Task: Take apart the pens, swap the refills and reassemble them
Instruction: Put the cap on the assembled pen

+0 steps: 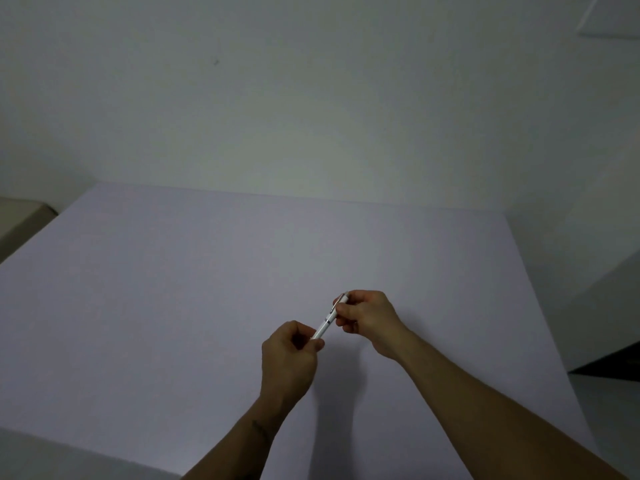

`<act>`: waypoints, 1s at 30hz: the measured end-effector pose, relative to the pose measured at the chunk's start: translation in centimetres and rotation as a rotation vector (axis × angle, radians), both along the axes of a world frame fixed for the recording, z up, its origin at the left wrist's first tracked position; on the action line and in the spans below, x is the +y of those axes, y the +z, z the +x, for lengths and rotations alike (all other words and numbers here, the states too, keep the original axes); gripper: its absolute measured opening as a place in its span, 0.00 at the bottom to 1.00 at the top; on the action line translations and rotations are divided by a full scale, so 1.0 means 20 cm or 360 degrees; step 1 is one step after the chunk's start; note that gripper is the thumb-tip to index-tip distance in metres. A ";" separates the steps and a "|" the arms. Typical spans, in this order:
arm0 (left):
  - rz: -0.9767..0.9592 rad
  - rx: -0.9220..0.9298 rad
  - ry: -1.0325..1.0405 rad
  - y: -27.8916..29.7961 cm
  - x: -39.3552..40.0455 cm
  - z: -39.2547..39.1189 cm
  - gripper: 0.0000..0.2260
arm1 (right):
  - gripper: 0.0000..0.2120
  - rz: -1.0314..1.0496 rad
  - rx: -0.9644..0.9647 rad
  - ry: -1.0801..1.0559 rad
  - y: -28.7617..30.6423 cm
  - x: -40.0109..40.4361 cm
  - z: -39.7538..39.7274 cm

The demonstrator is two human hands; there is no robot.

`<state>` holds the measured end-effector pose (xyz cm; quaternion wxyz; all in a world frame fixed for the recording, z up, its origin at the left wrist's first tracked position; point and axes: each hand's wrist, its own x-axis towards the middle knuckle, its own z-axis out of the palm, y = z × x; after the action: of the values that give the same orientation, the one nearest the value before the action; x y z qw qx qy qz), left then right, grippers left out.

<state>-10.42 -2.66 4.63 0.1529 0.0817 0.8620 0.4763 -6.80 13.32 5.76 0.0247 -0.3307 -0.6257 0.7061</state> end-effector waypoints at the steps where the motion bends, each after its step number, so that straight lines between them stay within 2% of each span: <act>1: 0.0011 0.0007 0.0011 0.00 0.00 0.00 0.06 | 0.06 0.0028 0.0000 0.0001 0.01 -0.01 -0.01; 6: 0.0016 0.0035 0.0059 -0.01 -0.03 -0.01 0.06 | 0.08 0.0106 0.0006 0.0015 0.01 -0.06 -0.03; 10: -0.0076 0.0102 -0.0036 -0.03 -0.09 -0.02 0.09 | 0.07 0.0129 -0.0011 0.0041 0.00 -0.12 -0.01; 15: -0.0020 0.0106 -0.0182 0.00 -0.09 -0.06 0.08 | 0.06 -0.0294 0.0005 -0.0025 -0.01 -0.21 0.01; 17: 0.0029 0.0102 -0.0176 0.00 -0.09 -0.04 0.07 | 0.06 -0.0369 0.0022 -0.0121 -0.01 -0.24 0.02; 24: 0.0100 0.0098 -0.0262 -0.02 -0.12 0.03 0.05 | 0.05 0.0040 -0.0100 -0.0314 -0.04 -0.25 0.05; 30: 0.0062 0.0032 -0.0370 -0.04 -0.08 0.10 0.04 | 0.03 0.0188 -0.0183 -0.0353 -0.05 -0.24 0.14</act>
<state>-8.34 -4.17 3.79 0.1967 0.1888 0.8388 0.4712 -4.02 8.57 4.74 0.0860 -0.4357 -0.6262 0.6408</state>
